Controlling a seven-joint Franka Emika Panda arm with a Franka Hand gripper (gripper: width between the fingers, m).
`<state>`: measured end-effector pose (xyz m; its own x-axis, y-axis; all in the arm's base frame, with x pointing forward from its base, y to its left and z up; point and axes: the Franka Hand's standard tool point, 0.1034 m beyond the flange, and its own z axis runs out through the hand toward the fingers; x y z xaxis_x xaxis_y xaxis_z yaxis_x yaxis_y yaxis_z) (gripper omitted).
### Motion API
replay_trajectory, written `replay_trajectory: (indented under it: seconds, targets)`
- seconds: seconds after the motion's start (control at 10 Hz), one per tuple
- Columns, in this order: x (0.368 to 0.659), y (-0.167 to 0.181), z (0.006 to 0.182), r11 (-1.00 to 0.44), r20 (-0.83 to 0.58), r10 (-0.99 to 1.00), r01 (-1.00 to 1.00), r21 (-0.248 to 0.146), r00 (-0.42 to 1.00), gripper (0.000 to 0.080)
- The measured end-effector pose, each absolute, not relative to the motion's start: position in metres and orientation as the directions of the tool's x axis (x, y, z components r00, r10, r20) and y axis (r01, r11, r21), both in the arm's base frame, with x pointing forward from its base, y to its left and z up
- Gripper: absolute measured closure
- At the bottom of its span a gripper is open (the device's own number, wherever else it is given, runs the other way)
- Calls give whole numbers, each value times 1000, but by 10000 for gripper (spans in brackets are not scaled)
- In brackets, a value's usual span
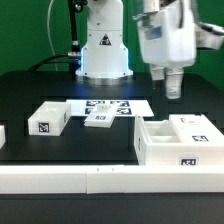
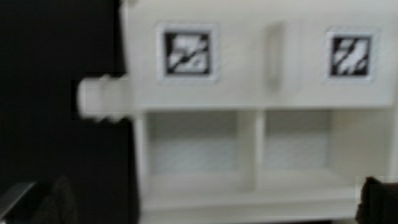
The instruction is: Assemble cabinet
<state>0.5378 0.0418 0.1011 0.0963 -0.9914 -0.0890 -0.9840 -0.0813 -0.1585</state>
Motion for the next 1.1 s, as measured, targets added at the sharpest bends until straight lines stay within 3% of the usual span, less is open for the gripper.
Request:
replay_trajectory:
  seconds: [0.2,0.5,0.7,0.9,1.1]
  targets:
    - [517,44,91,-204,-32,-977,-970,-131,210,3]
    - [517,46,90,-207,-33,-976,-970,-128,213,3]
    - [510,36,85,-354,23,-935,-924,-145,355,3]
    - [490,35,78,-496,45,-868,-860,-122,495,3]
    - [489,33,79,-504,65,-863,-853,-132,500,3]
